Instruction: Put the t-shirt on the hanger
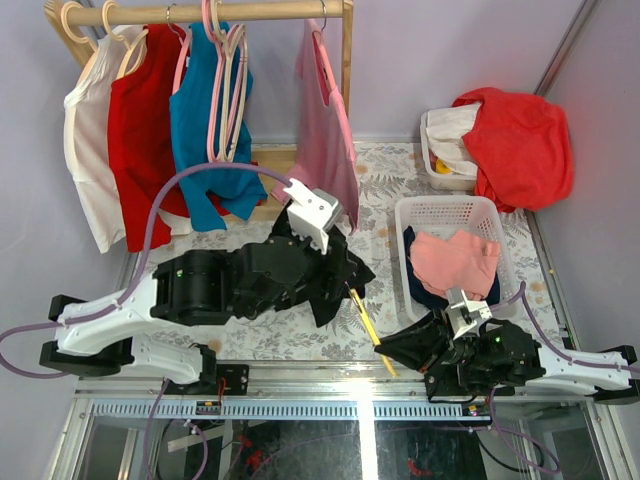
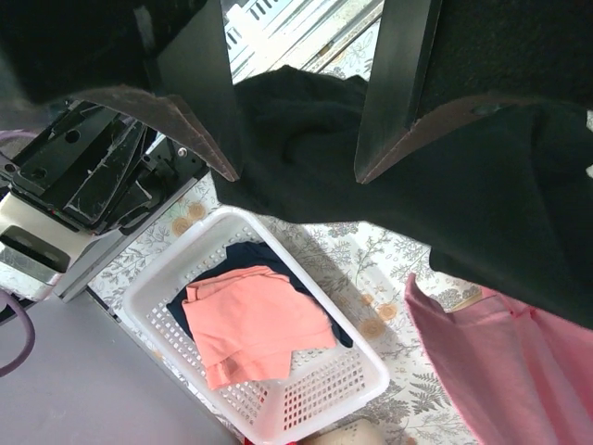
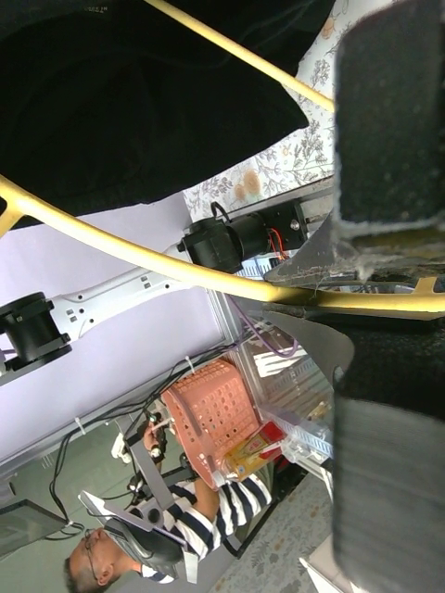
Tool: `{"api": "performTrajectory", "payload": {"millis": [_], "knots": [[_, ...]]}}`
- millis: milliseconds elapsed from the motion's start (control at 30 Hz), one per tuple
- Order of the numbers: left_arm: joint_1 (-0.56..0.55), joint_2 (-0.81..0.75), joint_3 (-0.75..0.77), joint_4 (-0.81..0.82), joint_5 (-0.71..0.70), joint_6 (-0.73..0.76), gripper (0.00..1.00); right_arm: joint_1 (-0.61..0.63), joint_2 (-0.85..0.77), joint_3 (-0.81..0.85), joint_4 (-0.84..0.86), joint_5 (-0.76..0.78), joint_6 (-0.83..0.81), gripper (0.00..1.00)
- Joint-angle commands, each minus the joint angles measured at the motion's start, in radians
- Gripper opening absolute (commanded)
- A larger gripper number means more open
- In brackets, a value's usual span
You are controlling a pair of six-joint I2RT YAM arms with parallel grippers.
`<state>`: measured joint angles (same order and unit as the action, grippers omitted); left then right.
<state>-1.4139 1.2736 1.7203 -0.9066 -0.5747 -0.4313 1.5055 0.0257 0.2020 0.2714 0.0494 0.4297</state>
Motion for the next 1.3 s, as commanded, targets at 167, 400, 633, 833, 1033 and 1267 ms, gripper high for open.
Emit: {"api": "performTrajectory", "payload": {"millis": [167, 400, 633, 833, 1033, 1267], "knots": [[-0.006, -0.070, 0.064, -0.001, -0.152, -0.079, 0.54, 0.004, 0.013, 0.022, 0.077, 0.014, -0.022, 0.00], [-0.004, -0.132, -0.041, 0.001, -0.190, -0.163, 0.58, 0.004, 0.046, 0.029, 0.095, 0.002, -0.025, 0.00], [0.002, -0.220, -0.168, -0.012, -0.178, -0.268, 0.60, 0.004, 0.047, 0.046, 0.093, -0.011, -0.031, 0.00], [0.008, -0.286, -0.276, 0.025, -0.176, -0.344, 0.62, 0.003, 0.066, 0.046, 0.109, -0.022, -0.033, 0.00], [0.078, -0.276, -0.311, 0.083, -0.107, -0.333, 0.64, 0.003, 0.114, 0.040, 0.159, -0.041, -0.027, 0.00], [0.176, -0.267, -0.374, 0.133, 0.004, -0.325, 0.64, 0.004, 0.135, 0.051, 0.178, -0.054, -0.034, 0.00]]}}
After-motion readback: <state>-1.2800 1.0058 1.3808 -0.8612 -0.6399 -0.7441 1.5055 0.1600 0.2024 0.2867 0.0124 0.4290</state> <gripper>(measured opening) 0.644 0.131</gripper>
